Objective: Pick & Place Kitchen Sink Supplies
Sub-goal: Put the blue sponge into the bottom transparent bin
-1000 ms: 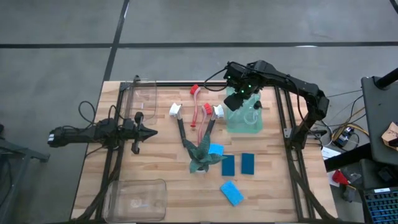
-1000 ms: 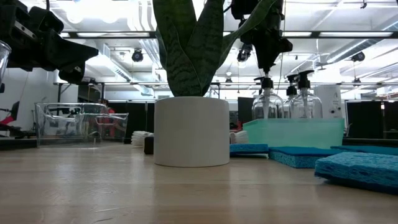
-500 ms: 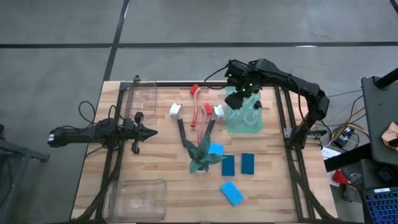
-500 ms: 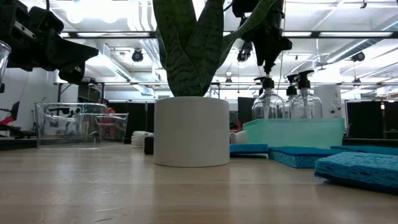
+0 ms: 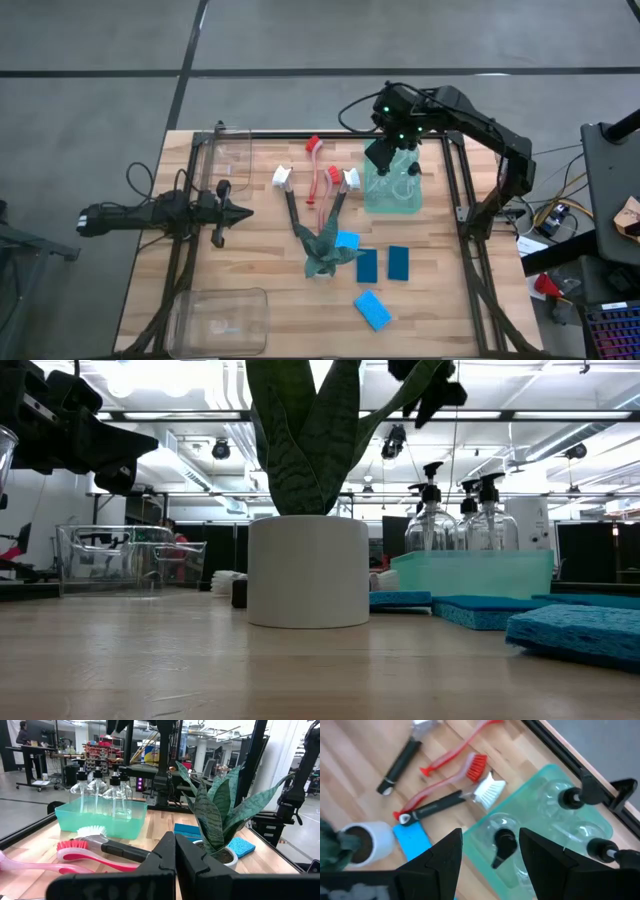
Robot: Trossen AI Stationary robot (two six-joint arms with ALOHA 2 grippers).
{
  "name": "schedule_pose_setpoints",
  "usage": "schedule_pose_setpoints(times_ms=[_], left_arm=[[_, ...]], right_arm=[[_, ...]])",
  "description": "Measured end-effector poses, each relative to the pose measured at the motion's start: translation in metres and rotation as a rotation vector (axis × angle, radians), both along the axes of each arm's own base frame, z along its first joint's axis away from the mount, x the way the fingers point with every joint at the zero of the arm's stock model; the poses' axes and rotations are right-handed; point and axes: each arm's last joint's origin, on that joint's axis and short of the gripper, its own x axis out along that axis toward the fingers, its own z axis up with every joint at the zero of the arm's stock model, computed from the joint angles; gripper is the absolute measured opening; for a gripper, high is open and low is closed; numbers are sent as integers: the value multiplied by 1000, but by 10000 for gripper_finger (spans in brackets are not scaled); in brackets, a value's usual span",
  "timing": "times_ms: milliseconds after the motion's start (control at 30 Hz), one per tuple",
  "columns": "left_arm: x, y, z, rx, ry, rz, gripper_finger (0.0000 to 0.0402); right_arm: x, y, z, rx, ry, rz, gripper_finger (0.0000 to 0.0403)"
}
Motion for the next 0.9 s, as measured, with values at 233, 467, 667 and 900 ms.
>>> schedule_pose_setpoints(times_ms=[233, 467, 667, 900], left_arm=[[0, 0, 0, 0, 0, 0, 0], [0, 0, 0, 0, 0, 0, 0], [0, 0, 0, 0, 0, 0, 0], [0, 0, 0, 0, 0, 0, 0]], right_arm=[[2, 33, 10, 1, -41, 85, 184], [7, 76, 13, 30, -60, 179, 174], [8, 129, 10, 68, -54, 271, 167], [-3, 196, 1, 13, -41, 284, 158]])
